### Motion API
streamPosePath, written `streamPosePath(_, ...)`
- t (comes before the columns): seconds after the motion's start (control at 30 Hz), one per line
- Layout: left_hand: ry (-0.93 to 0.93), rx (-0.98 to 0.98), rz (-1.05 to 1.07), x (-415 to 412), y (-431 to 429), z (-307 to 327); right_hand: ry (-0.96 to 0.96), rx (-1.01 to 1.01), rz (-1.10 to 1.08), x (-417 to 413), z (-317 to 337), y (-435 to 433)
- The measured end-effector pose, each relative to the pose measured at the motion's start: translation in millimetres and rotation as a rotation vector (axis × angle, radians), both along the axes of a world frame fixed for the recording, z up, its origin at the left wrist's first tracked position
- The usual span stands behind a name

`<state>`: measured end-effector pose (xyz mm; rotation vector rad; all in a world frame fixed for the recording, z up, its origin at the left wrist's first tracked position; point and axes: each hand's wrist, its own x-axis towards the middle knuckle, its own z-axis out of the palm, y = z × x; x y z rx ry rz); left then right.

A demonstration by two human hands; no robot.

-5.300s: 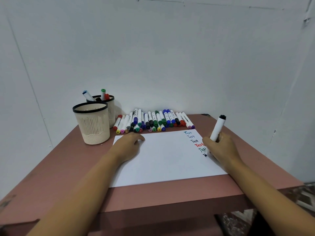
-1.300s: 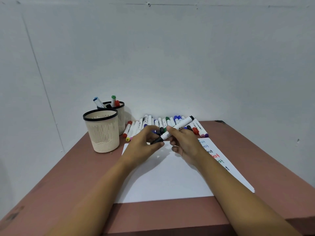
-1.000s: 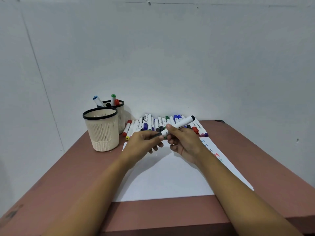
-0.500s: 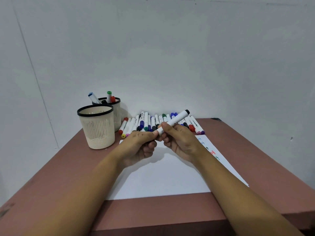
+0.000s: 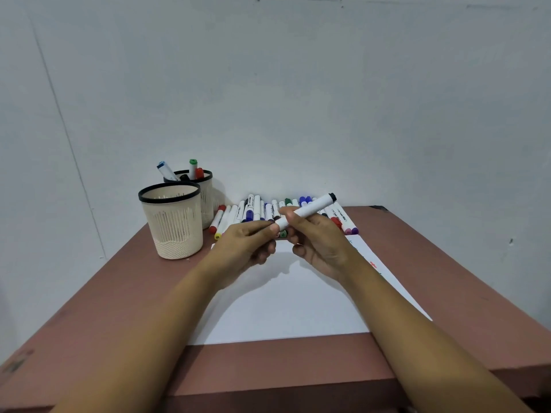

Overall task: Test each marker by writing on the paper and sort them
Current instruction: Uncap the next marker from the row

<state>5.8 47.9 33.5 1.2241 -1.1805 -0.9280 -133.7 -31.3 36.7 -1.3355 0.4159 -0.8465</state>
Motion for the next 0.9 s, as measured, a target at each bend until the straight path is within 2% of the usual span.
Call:
streamPosePath(0.07, -0.348, -0.092, 0.18, 0.1, -1.5, -2.8, -0.033, 0.11, -0.096, -0.7, 1.8, -2.5)
streamPosePath(0.13, -0.583, -0.163, 0.277, -1.6, -2.5, -6.3, -0.055, 0.205, -0.178, -1.2, 2.1, -3.6)
streamPosePath(0.2, -0.699, -0.199, 0.315, -4.0, -1.4, -6.9, -0.056, 0.241, -0.213, 0.5, 1.1, -3.5)
streamPosePath(0.33, -0.776, -0.184, 0.265, -3.4, 2.0, -3.3, -0.061, 0.222, -0.179, 2.8, -0.3, -4.2)
streamPosePath(0.43, -0.686, -0.138, 0.168, -2.7, 4.4, -1.2, -0.064, 0.177, -0.123, -0.1, 1.0, -4.7)
streamPosePath(0.57, -0.307, -0.063, 0.028, -3.7, 6.3, 1.2, -0.077, 0.16, -0.071, -3.3, 3.2, -3.8)
streamPosePath(0.63, -0.292, -0.04, -0.001, -3.9, 7.1, 0.8, -0.052, 0.144, -0.067, -3.9, 2.2, -4.0)
streamPosePath(0.7, -0.299, -0.037, 0.016, -4.2, 6.1, 0.3, -0.031, 0.132, -0.082, -3.2, 1.4, -4.3)
streamPosePath(0.83, -0.069, -0.077, 0.128, -4.9, 1.1, 2.4, -0.005, 0.118, -0.131, -2.2, 2.1, -4.4)
streamPosePath(0.9, -0.047, -0.09, 0.156, -2.9, 1.0, 3.3, 0.036, 0.11, -0.159, -2.1, 1.7, -3.8)
